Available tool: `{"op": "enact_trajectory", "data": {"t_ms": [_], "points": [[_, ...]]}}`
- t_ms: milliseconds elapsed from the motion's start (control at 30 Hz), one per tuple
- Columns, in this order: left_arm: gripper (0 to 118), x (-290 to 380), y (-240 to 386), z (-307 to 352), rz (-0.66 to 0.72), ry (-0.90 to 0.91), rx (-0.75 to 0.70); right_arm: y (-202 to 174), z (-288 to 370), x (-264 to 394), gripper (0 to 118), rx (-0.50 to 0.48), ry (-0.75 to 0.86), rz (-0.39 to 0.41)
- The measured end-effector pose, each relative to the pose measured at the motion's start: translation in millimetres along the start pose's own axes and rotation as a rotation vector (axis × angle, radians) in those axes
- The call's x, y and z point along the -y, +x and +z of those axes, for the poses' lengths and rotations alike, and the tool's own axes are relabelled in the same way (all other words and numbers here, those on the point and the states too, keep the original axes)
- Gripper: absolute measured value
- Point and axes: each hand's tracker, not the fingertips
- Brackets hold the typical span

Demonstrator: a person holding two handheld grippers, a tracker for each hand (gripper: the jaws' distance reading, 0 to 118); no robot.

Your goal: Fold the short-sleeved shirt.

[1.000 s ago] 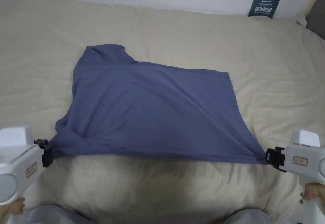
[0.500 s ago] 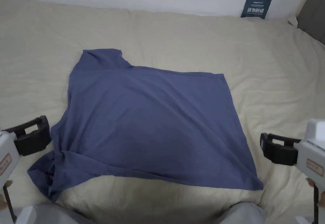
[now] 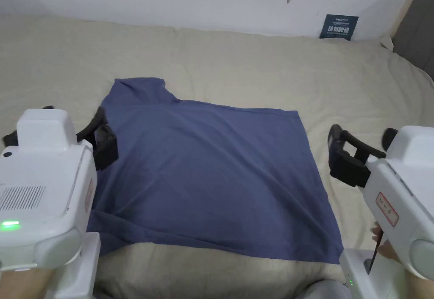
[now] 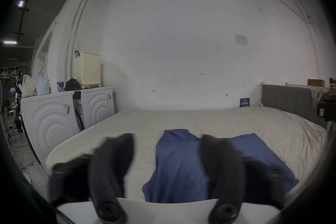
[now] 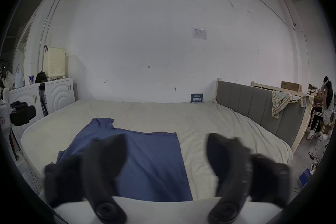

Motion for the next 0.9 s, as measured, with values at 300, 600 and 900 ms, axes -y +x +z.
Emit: {"op": "enact_trajectory", "data": {"t_ms": [300,600,900], "points": [[0,1.2,-7.3,-5.1,0.0,-0.089,0.034,-8.3,-6.9,0.9,1,-0.041,-0.034,-0.048],[118,29.0,-57.7,-43.2,0.041,-0.452,0.009,-7.7,-16.5,2.7,1,-0.038,-0.073,-0.024],[118,119.6,-87.5,-52.7,0.127,-0.9,0.02,-0.7,-26.9,21.3,1,-0.014,-0.156,-0.036]]}}
